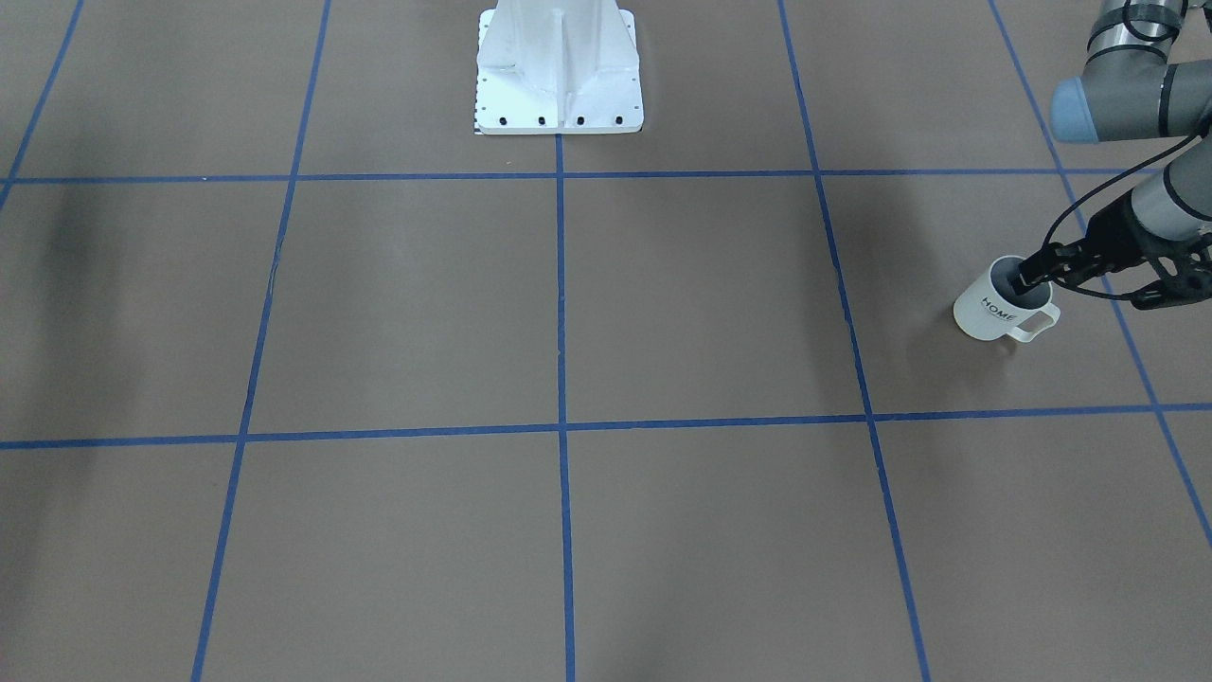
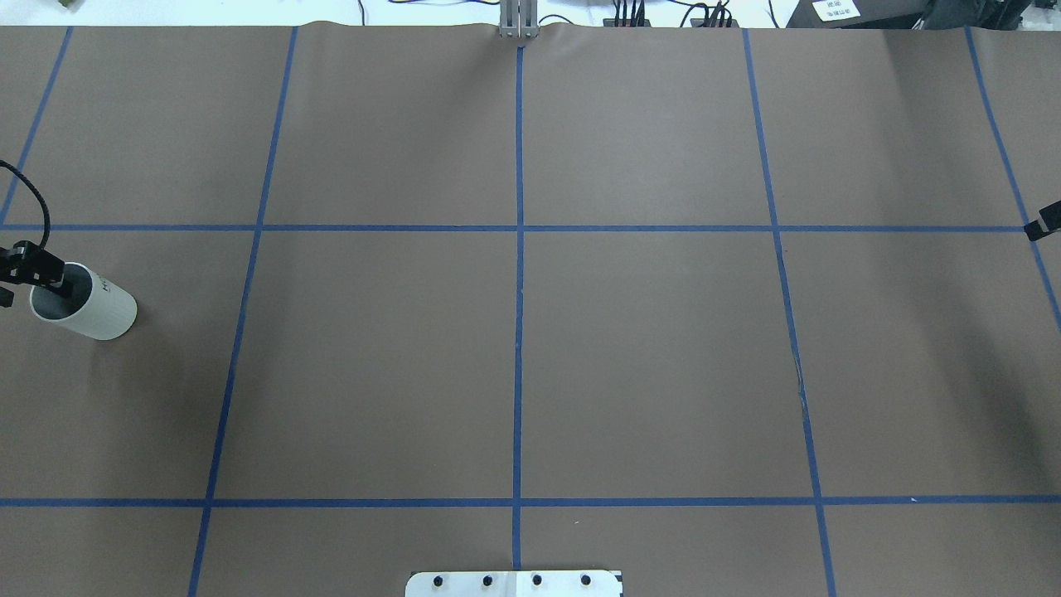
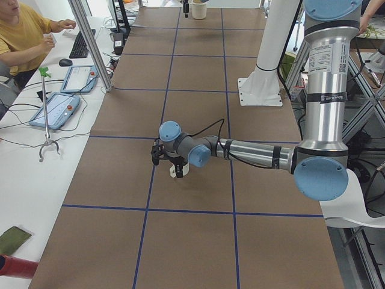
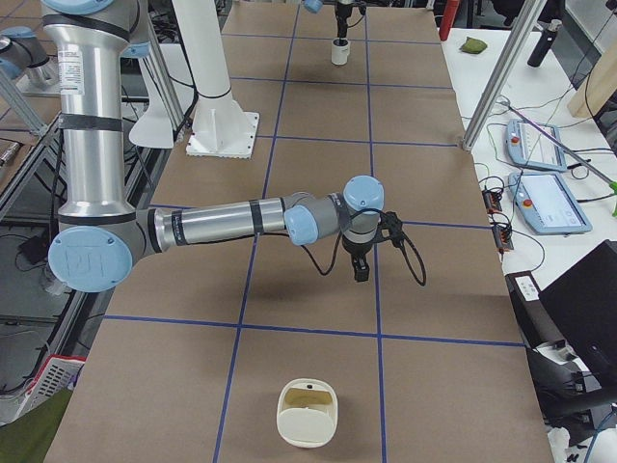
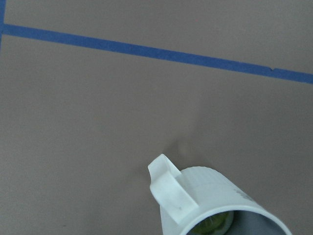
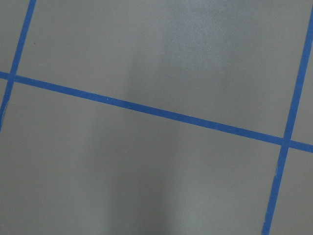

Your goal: Left arm hands cup to right arm to dump lemon

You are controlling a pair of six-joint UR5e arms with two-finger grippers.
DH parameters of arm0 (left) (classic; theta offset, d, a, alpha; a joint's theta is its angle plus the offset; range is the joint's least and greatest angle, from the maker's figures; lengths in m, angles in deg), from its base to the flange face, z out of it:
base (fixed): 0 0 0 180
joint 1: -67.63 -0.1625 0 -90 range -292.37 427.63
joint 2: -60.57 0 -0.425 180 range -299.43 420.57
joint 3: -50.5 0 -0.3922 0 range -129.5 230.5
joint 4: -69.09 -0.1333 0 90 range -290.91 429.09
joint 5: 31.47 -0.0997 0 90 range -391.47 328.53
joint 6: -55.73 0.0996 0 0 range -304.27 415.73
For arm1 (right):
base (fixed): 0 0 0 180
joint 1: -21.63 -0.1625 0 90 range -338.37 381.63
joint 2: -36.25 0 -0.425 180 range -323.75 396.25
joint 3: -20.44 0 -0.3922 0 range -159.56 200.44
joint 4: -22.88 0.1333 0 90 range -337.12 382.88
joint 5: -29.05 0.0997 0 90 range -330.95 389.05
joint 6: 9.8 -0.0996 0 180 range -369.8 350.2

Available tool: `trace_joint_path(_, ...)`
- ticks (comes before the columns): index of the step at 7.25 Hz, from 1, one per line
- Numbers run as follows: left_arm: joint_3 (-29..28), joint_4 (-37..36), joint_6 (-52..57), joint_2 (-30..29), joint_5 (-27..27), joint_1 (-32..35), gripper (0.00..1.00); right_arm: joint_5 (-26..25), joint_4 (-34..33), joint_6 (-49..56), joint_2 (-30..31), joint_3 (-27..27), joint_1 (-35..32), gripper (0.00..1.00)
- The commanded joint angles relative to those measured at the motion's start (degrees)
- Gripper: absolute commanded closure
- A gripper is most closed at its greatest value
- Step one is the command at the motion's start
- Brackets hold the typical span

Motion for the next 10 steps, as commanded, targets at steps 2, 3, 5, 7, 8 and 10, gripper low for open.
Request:
trace_joint_path(2,0.2,0.0,0.0,0.1,-0.1,-0.4,1.00,0.0,0.0,0.0,0.0,0.0,1.0,0.00)
trace_joint_path(3,2.0,-0.2,-0.1,0.1,0.0,-0.3,1.00,0.0,0.0,-0.4,-0.4,0.1,1.4,0.00)
trace_joint_path(5,9.0,-7.3,-1.4,-1.9,0.5,-0.2,1.00,-0.3,6.9,-8.6,-1.1,0.4,4.8,0.00)
trace_joint_path(7,13.8,-27.3,-1.5,-15.2,0.6,-0.2,1.00,-0.8,20.3,-22.4,-1.5,-0.1,10.2,0.00)
trace_joint_path(8,14.0,-32.8,-5.2,-20.9,0.7,-0.7,1.00,-0.9,22.6,-27.3,-3.7,-0.1,11.7,0.00)
trace_joint_path(10,13.6,-33.2,-17.1,-28.3,0.5,-5.4,1.00,-1.8,22.6,-33.3,-8.6,0.3,14.1,0.00)
